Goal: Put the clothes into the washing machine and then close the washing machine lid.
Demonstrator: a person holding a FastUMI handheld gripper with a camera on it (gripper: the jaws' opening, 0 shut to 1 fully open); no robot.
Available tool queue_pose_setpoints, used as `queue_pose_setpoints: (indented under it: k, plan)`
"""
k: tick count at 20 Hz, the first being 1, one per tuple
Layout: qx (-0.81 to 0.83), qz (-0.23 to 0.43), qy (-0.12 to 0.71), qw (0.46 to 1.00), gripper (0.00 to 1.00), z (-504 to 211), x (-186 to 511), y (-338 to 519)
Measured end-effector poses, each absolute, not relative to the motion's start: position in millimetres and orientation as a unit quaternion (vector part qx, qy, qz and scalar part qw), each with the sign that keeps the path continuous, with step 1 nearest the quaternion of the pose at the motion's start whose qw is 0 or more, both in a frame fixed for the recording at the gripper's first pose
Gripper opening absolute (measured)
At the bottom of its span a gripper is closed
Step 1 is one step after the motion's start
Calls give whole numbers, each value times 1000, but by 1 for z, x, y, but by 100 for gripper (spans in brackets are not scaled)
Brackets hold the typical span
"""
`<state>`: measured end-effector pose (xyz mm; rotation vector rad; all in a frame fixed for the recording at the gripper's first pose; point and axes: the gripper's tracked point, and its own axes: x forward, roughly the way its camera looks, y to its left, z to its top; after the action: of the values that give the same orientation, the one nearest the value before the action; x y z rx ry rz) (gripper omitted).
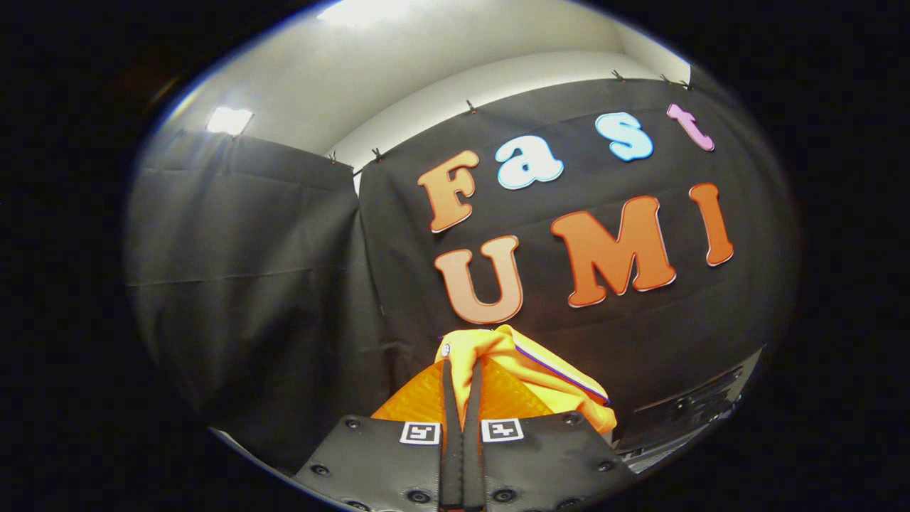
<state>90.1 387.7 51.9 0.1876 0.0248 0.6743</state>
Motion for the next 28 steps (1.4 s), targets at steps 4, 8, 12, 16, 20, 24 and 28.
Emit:
queue_pose_setpoints:
  k: [4,8,12,16,20,24,28]
  plan:
    - [76,267,-11,961,8,78,103,321]
    - [68,225,-30,972,8,89,106,253]
    - [64,217,-45,973,8,94,109,188]
    - [45,231,-41,971,8,84,124,134]
    - [39,244,-24,969,8,57,141,93]
    - [42,236,-6,971,8,10,158,64]
    - [41,221,13,974,8,-48,172,56]
